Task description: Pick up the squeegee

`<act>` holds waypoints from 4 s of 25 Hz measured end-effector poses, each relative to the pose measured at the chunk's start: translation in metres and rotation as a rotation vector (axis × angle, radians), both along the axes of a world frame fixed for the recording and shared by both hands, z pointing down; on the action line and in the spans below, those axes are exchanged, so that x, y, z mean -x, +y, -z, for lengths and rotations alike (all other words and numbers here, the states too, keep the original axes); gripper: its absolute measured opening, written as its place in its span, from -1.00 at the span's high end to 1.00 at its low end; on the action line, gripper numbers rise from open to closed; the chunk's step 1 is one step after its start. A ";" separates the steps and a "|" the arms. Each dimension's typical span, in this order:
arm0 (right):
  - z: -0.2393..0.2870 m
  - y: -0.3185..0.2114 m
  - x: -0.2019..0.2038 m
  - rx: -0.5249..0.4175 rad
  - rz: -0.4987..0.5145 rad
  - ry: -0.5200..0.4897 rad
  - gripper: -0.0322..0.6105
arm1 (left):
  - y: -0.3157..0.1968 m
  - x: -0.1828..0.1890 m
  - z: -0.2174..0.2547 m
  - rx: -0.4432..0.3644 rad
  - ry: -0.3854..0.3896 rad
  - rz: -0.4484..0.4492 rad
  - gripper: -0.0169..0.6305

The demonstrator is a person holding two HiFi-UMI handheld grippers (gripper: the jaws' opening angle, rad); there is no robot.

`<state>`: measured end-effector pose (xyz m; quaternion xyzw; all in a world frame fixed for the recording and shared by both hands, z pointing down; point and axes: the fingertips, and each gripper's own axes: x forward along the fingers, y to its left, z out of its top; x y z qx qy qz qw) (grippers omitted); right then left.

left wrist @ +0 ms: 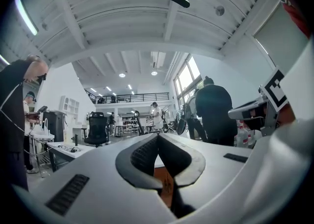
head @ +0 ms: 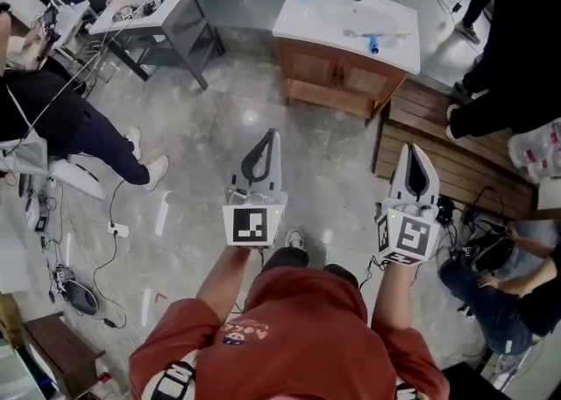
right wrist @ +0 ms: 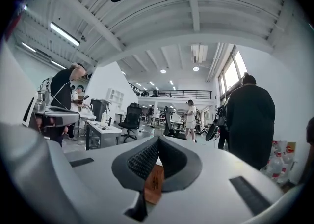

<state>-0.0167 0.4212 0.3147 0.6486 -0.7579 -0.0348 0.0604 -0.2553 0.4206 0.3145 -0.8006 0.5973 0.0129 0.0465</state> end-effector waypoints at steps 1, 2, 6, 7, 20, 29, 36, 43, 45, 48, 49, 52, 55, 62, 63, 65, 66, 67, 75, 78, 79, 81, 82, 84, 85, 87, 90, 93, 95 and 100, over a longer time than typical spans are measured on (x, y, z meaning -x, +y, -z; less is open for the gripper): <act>-0.001 -0.009 0.001 0.005 -0.001 -0.001 0.88 | -0.009 0.001 0.001 0.000 -0.001 -0.001 0.90; -0.003 -0.017 0.002 0.010 -0.001 -0.004 0.88 | -0.017 0.002 0.001 -0.001 -0.005 -0.003 0.90; -0.013 -0.048 -0.002 0.018 -0.006 -0.014 0.88 | -0.049 -0.003 -0.003 -0.007 -0.012 -0.013 0.90; -0.018 -0.058 -0.005 0.021 -0.008 -0.016 0.88 | -0.059 -0.005 -0.006 -0.005 -0.010 -0.013 0.90; -0.054 -0.267 -0.095 0.047 0.003 -0.090 0.88 | -0.269 -0.109 -0.022 0.004 -0.024 -0.044 0.90; -0.071 -0.426 -0.168 0.099 0.003 -0.092 0.88 | -0.427 -0.188 -0.034 0.031 -0.035 -0.048 0.90; -0.080 -0.514 -0.206 0.115 -0.005 -0.109 0.88 | -0.517 -0.222 -0.034 0.016 -0.081 -0.034 0.90; -0.081 -0.567 -0.224 0.113 0.002 -0.129 0.88 | -0.573 -0.240 -0.032 0.007 -0.076 -0.028 0.90; -0.084 -0.580 -0.220 0.116 0.002 -0.126 0.88 | -0.586 -0.238 -0.035 0.010 -0.069 -0.034 0.90; -0.086 -0.596 -0.208 0.122 -0.003 -0.115 0.88 | -0.603 -0.228 -0.040 0.019 -0.041 -0.043 0.90; -0.086 -0.601 -0.204 0.123 -0.009 -0.111 0.88 | -0.609 -0.223 -0.042 0.021 -0.038 -0.047 0.90; -0.086 -0.615 -0.188 0.122 -0.037 -0.098 0.88 | -0.633 -0.211 -0.046 0.015 -0.040 -0.077 0.90; -0.086 -0.630 -0.171 0.128 -0.067 -0.074 0.88 | -0.655 -0.200 -0.049 0.006 -0.034 -0.111 0.90; -0.098 -0.670 -0.138 0.165 -0.103 -0.044 0.88 | -0.702 -0.175 -0.066 0.025 -0.014 -0.179 0.90; -0.100 -0.674 -0.135 0.170 -0.103 -0.039 0.88 | -0.708 -0.171 -0.069 0.030 -0.012 -0.184 0.90; -0.104 -0.681 -0.128 0.186 -0.102 -0.028 0.88 | -0.717 -0.166 -0.074 0.041 -0.009 -0.191 0.90; -0.107 -0.684 -0.126 0.195 -0.105 -0.024 0.88 | -0.721 -0.163 -0.076 0.046 -0.008 -0.194 0.90; -0.110 -0.687 -0.125 0.204 -0.110 -0.022 0.88 | -0.725 -0.161 -0.079 0.050 -0.006 -0.197 0.90; -0.154 -0.701 -0.113 0.295 -0.133 -0.030 0.87 | -0.742 -0.153 -0.113 0.106 0.008 -0.224 0.90; -0.180 -0.701 -0.113 0.351 -0.139 -0.019 0.87 | -0.743 -0.155 -0.128 0.127 0.029 -0.240 0.90; -0.188 -0.701 -0.112 0.370 -0.135 -0.019 0.85 | -0.743 -0.156 -0.134 0.145 0.032 -0.245 0.90; -0.203 -0.702 -0.109 0.401 -0.122 -0.027 0.80 | -0.743 -0.158 -0.146 0.175 0.024 -0.260 0.90; -0.210 -0.703 -0.107 0.412 -0.116 -0.030 0.79 | -0.743 -0.160 -0.151 0.180 0.016 -0.272 0.90; -0.223 -0.702 -0.104 0.438 -0.107 -0.036 0.78 | -0.742 -0.164 -0.158 0.185 -0.001 -0.292 0.90; -0.229 -0.700 -0.102 0.456 -0.104 -0.036 0.76 | -0.741 -0.165 -0.161 0.185 -0.003 -0.299 0.90; -0.241 -0.697 -0.098 0.494 -0.097 -0.031 0.70 | -0.739 -0.166 -0.167 0.187 -0.018 -0.313 0.90; -0.259 -0.690 -0.092 0.543 -0.091 -0.029 0.59 | -0.739 -0.162 -0.181 0.220 -0.039 -0.305 0.90; -0.285 -0.687 -0.088 0.610 -0.077 -0.034 0.45 | -0.742 -0.155 -0.191 0.242 -0.038 -0.292 0.90; -0.303 -0.686 -0.084 0.653 -0.065 -0.031 0.36 | -0.743 -0.152 -0.197 0.236 -0.049 -0.294 0.90; -0.333 -0.685 -0.077 0.728 -0.059 -0.006 0.26 | -0.742 -0.148 -0.214 0.274 -0.044 -0.293 0.90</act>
